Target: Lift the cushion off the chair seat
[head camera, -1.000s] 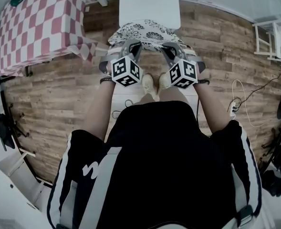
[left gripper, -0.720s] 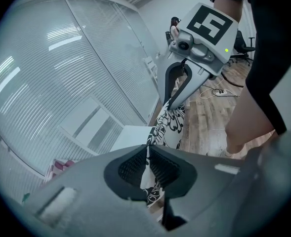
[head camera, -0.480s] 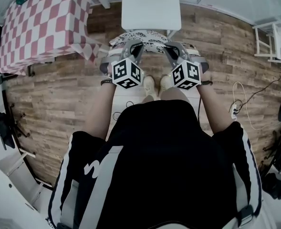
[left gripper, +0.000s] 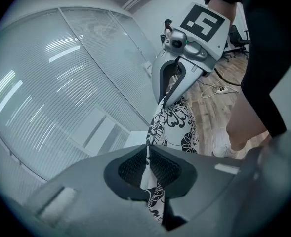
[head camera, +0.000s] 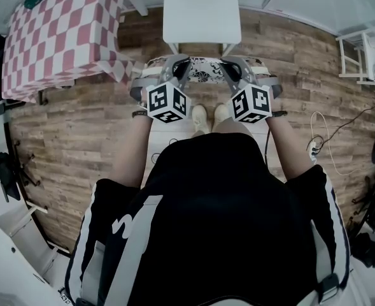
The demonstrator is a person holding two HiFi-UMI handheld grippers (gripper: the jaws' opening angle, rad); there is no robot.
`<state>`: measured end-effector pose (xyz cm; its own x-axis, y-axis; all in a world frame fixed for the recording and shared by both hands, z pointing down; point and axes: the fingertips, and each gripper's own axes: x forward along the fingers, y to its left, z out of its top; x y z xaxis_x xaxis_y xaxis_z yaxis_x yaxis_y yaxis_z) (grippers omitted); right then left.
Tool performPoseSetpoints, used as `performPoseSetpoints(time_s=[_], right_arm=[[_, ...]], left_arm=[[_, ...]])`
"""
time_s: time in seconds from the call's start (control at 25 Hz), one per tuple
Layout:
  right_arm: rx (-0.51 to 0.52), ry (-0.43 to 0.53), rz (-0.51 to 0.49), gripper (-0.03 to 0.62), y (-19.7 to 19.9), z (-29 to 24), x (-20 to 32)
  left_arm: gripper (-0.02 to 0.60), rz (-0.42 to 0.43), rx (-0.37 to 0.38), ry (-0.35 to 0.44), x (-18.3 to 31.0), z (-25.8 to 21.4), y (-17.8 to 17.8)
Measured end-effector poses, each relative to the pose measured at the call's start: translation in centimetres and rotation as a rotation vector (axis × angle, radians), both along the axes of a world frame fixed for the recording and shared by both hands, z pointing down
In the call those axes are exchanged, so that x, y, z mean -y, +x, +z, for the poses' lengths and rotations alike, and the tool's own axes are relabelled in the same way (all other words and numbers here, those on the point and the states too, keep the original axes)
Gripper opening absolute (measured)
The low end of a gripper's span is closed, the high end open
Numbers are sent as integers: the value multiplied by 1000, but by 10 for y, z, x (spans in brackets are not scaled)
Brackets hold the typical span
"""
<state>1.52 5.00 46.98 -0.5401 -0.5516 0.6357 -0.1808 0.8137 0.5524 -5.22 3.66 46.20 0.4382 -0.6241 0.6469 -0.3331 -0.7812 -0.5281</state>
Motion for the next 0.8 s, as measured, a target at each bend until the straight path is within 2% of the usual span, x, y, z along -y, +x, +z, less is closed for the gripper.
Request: performPoseSetpoints(time_s=[0.12,0.8], right_arm=[[-7,23,-11,8,-2,-9,4],[-32,160,-55,8,-11,-62,34]], left_arm=[[17,17,28,29,2,-10,-2],[17,26,77,147,27,-59,-11]])
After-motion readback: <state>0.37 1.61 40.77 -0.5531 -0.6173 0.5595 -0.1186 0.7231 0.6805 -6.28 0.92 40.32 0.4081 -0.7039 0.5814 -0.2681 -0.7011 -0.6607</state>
